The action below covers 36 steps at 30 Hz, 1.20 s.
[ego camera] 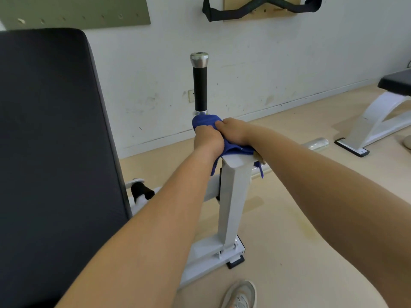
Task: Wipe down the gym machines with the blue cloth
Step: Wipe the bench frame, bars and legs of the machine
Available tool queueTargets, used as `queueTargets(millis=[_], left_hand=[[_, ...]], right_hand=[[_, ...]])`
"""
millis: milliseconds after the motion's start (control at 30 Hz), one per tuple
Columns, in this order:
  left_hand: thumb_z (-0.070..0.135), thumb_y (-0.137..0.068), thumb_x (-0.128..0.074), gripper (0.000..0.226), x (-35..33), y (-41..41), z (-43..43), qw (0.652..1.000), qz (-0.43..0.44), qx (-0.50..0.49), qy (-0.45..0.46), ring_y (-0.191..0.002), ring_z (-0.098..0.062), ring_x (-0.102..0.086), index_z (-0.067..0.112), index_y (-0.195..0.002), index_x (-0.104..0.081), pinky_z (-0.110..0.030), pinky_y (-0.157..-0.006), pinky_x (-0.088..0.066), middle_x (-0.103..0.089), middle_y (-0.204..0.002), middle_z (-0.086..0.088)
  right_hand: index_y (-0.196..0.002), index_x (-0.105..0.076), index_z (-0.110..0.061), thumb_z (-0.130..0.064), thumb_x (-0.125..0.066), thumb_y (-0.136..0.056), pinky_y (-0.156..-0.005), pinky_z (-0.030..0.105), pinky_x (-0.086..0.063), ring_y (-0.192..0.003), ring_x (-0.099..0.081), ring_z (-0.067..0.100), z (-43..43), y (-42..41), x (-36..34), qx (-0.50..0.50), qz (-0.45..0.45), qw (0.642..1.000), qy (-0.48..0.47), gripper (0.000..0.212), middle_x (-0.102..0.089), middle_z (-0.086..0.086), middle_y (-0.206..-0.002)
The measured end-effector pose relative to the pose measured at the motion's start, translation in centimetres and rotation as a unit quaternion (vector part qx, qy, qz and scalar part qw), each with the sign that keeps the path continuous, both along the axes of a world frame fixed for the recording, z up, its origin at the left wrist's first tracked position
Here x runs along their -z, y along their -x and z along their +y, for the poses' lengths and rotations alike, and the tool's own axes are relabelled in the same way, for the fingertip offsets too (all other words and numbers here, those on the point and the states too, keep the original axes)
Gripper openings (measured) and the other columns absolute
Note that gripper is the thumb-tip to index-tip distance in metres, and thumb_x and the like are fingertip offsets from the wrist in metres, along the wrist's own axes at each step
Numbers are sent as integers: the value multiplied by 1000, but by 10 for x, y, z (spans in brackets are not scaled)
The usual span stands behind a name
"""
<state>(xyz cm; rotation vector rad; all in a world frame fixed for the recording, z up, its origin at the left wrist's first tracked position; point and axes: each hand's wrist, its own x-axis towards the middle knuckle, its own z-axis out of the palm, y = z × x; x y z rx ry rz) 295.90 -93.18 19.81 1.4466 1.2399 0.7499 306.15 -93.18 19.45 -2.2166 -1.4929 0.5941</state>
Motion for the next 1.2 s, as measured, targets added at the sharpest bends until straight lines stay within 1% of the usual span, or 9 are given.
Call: queueTargets(millis=[133, 267, 367, 533, 600, 700, 867, 1067, 1200], left_hand=[[26, -108, -27, 39, 7, 9, -51, 999, -4, 6, 39, -97, -17, -41, 5, -138, -37, -23, -79, -28, -51, -136, -12], [30, -108, -25, 38, 11, 15, -75, 997, -3, 24, 67, -95, -20, -42, 7, -136, -36, -28, -81, -29, -52, -123, -8], [28, -108, -26, 37, 9, 13, -55, 997, 21, 44, 54, -97, -18, -41, 10, -139, -32, -22, -80, -29, -50, -136, -11], [20, -107, -31, 36, 6, -1, 6, 999, 25, 31, 2, -96, -16, -39, 0, -137, -39, -14, -63, -25, -51, -136, -16], [18, -107, -32, 30, 6, -7, 31, 999, 24, 30, -17, -92, -17, -44, 4, -127, -48, -18, -67, -32, -57, -124, -15], [19, -107, -31, 17, 7, -15, 53, 1000, 19, 22, -2, -76, -13, -47, 13, -113, -46, -15, -49, -34, -50, -84, -2], [16, -107, -31, 31, 3, -10, 47, 1000, 2, 4, 28, -67, -10, -41, 13, -78, -44, -7, -39, -34, -44, -77, 1], [23, -107, -30, 27, 6, 9, -24, 997, -34, -2, 65, -79, -15, -48, 8, -117, -50, -21, -65, -31, -48, -106, -6], [28, -107, -29, 22, 15, 26, -73, 997, -37, 42, 61, -94, -21, -44, 13, -116, -41, -27, -80, -29, -46, -107, -4]], right_hand=[[-98, -57, -7, -32, -28, -106, -82, 34, -36, -95, -57, 29, -52, 1, 7, -6, -2, 1000, -8, 39, -62, 13, -102], [-104, -52, -8, -34, -26, -107, -83, 34, -34, -93, -52, 24, -77, 3, 8, -6, 9, 1000, 7, 37, -59, 10, -105], [-104, -56, -6, -35, -26, -108, -83, 33, -34, -92, -53, 23, -64, 0, 4, -16, 15, 1000, 18, 42, -62, 11, -108], [-129, -57, -3, -33, -23, -109, -94, 33, -34, -115, -53, 30, -5, -6, 2, -10, -2, 1000, 1, 49, -58, 17, -133], [-132, -55, -3, -33, -23, -109, -92, 31, -32, -118, -52, 31, 21, -9, 1, -8, -2, 1000, 0, 50, -56, 19, -136], [-132, -54, -3, -32, -22, -109, -91, 30, -31, -112, -51, 29, 45, -14, 2, -9, -9, 1000, -2, 49, -56, 19, -134], [-127, -56, -3, -32, -23, -108, -88, 31, -32, -99, -49, 26, 43, -10, 4, 2, -8, 1000, -13, 48, -59, 19, -128], [-131, -50, -2, -30, -30, -107, -88, 32, -32, -102, -49, 26, -28, 4, 1, 16, 2, 1000, -10, 42, -57, 17, -129], [-119, -54, -6, -32, -32, -106, -87, 34, -36, -104, -54, 27, -82, 13, 14, 49, 28, 997, -55, 37, -60, 10, -117]])
